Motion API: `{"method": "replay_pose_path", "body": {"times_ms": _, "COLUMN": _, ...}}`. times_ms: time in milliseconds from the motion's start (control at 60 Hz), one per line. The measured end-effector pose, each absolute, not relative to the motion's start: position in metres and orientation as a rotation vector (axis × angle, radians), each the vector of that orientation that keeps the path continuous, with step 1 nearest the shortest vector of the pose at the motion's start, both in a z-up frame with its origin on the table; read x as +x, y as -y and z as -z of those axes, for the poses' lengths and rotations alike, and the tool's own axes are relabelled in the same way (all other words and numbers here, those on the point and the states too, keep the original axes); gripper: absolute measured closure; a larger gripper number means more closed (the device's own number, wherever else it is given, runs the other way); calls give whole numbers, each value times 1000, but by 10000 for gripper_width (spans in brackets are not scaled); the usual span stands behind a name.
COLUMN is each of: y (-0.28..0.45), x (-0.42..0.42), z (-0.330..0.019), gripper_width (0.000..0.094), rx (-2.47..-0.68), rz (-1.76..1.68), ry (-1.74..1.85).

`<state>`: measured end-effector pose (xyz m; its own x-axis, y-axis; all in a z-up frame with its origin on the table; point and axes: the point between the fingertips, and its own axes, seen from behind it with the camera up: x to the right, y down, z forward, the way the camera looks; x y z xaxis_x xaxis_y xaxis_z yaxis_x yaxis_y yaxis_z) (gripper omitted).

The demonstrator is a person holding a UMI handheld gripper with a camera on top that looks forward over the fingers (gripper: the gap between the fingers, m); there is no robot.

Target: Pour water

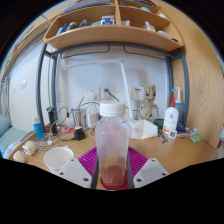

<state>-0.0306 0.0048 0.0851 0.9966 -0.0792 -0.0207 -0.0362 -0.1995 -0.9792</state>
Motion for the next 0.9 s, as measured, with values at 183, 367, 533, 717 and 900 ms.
{"method": "replay_pose_path", "body": {"times_ms": 183, "y": 3, "x": -21, "z": -74, "gripper_width": 87, "rx": -1825, "rz": 107, "ry": -79}}
{"method": "replay_pose_path", "body": {"times_ms": 367, "y": 49, "x": -31, "z": -58, "gripper_width": 86, "rx": -1950, "rz": 81, "ry": -37}}
{"method": "replay_pose_path", "body": {"times_ms": 533, "y": 114, "x": -27, "z": -73, "gripper_width": 88, "rx": -2062, "rz": 66, "ry": -36}}
{"method": "replay_pose_path", "body": {"times_ms": 717, "y": 165, "x": -25, "z": -118, "gripper_width": 98, "rx": -2116, "rz": -19, "ry": -91}}
{"method": "replay_pose_path", "body": {"times_ms": 900, "y": 192, "x": -38, "z": -147, "gripper_width": 94, "rx": -2131, "rz": -54, "ry": -69}}
